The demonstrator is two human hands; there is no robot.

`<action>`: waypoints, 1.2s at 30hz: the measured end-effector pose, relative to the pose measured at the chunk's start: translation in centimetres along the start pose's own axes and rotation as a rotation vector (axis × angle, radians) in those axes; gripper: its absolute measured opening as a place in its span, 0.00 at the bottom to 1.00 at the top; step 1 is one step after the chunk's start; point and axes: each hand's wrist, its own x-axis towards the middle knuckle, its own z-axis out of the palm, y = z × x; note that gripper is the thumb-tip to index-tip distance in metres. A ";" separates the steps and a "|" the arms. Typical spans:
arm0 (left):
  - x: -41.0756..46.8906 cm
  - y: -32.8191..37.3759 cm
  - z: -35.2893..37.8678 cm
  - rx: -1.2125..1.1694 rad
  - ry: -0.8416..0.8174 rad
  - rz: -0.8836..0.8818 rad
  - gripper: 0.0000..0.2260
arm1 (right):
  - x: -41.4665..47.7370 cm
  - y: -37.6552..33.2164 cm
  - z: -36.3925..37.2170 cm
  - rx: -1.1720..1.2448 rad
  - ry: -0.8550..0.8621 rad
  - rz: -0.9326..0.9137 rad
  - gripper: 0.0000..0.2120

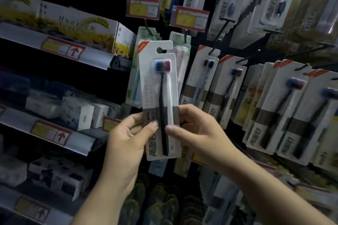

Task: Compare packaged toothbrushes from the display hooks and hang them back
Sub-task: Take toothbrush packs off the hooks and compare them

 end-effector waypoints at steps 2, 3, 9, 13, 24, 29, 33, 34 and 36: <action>-0.1 -0.1 0.3 0.009 -0.014 0.000 0.09 | -0.3 0.7 0.2 0.022 0.061 -0.023 0.13; -0.2 -0.1 0.4 0.036 -0.033 -0.003 0.10 | -0.3 0.9 0.1 0.033 0.110 -0.025 0.13; -0.1 0.2 -0.3 0.125 -0.091 -0.025 0.16 | 0.7 1.4 -2.5 0.010 0.385 0.097 0.13; -0.2 0.1 -0.5 0.140 -0.066 -0.001 0.14 | 2.7 1.5 -4.4 0.066 0.441 0.205 0.14; -0.1 -0.2 -0.3 0.238 -0.089 0.041 0.13 | 5.9 3.9 -5.1 0.016 0.595 0.312 0.13; -0.2 -0.6 -0.8 0.539 -0.127 0.115 0.13 | 5.9 4.7 -5.2 -0.153 0.545 0.392 0.09; -0.9 -0.5 -1.0 0.827 -0.193 0.282 0.15 | 4.1 4.5 -5.5 -0.260 0.522 0.389 0.20; -1.1 -0.4 -1.0 0.851 -0.208 0.317 0.15 | 3.3 4.2 -5.4 -0.308 0.532 0.325 0.19; -1.3 -0.3 -1.2 0.888 -0.231 0.383 0.15 | 1.2 3.1 -4.7 -0.385 0.544 0.153 0.15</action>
